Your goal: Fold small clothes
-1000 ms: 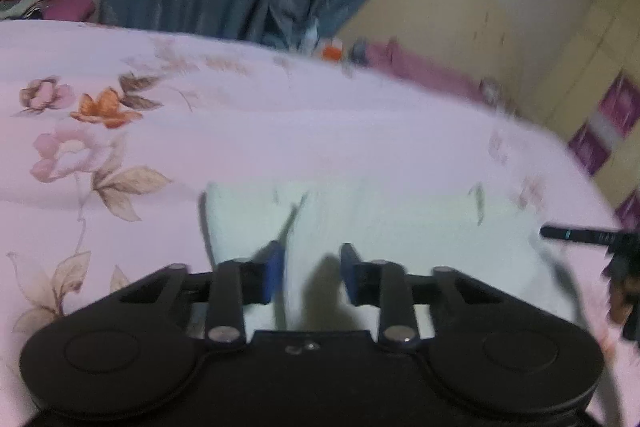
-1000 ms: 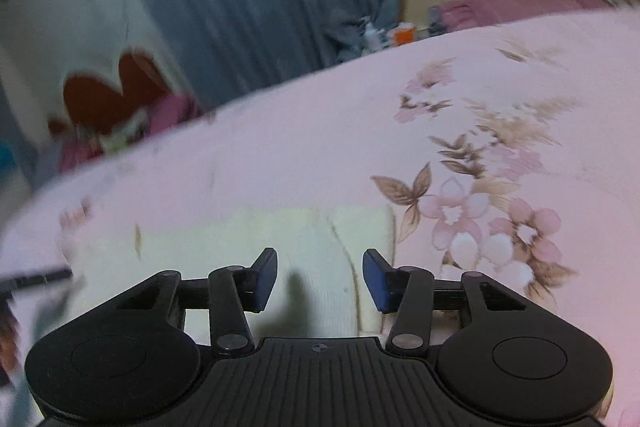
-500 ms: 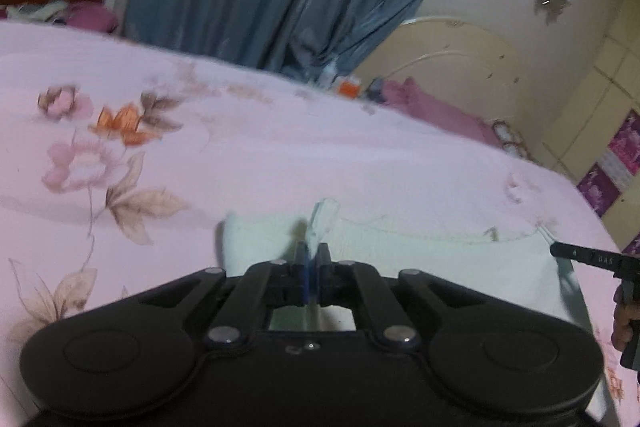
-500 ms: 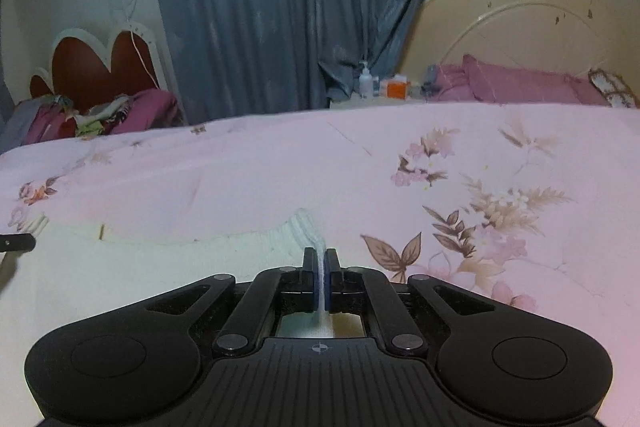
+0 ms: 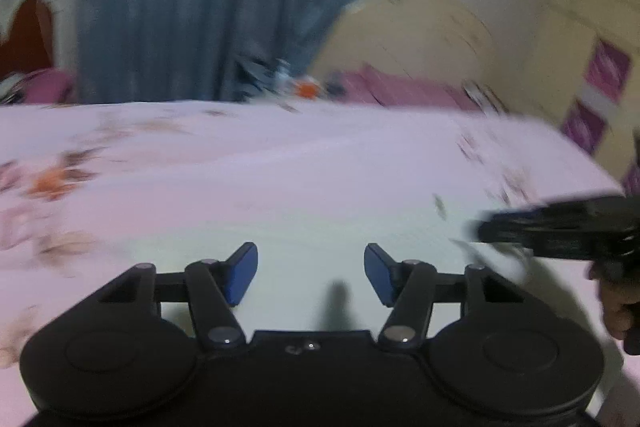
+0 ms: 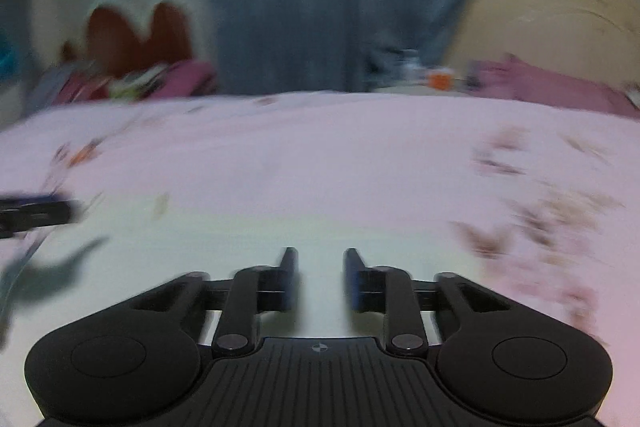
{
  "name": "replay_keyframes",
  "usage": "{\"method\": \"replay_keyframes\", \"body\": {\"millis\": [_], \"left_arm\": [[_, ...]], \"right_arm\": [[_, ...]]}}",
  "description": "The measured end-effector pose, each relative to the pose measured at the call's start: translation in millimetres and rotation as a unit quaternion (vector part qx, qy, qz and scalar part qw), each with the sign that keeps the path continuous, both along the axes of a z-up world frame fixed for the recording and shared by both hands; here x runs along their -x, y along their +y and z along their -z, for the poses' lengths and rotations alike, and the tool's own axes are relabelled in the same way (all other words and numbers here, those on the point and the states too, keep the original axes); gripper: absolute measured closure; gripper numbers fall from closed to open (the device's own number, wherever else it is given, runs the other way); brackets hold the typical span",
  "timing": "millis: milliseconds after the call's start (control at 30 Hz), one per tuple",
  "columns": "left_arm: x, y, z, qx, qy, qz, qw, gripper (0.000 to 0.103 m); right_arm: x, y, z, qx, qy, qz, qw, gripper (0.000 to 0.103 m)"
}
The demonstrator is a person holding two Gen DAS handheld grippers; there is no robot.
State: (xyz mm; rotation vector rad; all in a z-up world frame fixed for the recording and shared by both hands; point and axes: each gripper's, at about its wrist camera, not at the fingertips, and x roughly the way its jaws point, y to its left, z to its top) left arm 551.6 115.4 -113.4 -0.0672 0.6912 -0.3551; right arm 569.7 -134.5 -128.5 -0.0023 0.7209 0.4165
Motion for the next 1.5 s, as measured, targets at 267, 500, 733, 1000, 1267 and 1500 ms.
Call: {"method": "replay_keyframes", "body": {"millis": [267,500,733,1000,1267,1500], "left_arm": [[-3,4,28,-0.078,-0.003,-0.024,0.9967,0.034],[-6,25,35,-0.078,-0.011,-0.029,0.9965,0.034],[38,-14,7,-0.047,-0.046,-0.002,0.9979,0.032],[61,-40,29,-0.051,-0.013,0.012,0.9985,0.032],[66,6,32,-0.055,-0.014,-0.042,0.9975,0.03],[84,-27,15,-0.043,-0.022,-0.024,0.9985,0.033]], "right_arm": [[-5,22,24,0.025,-0.004,-0.06,0.998,0.078],[-35,-62,38,0.038,0.023,0.112,0.993,0.078],[6,-26,9,-0.003,-0.008,0.042,0.999,0.078],[44,14,27,0.008,0.002,-0.047,0.999,0.074],[32,-55,38,0.04,0.02,0.098,0.994,0.07],[63,-35,11,0.016,-0.005,0.017,1.0,0.07]]}}
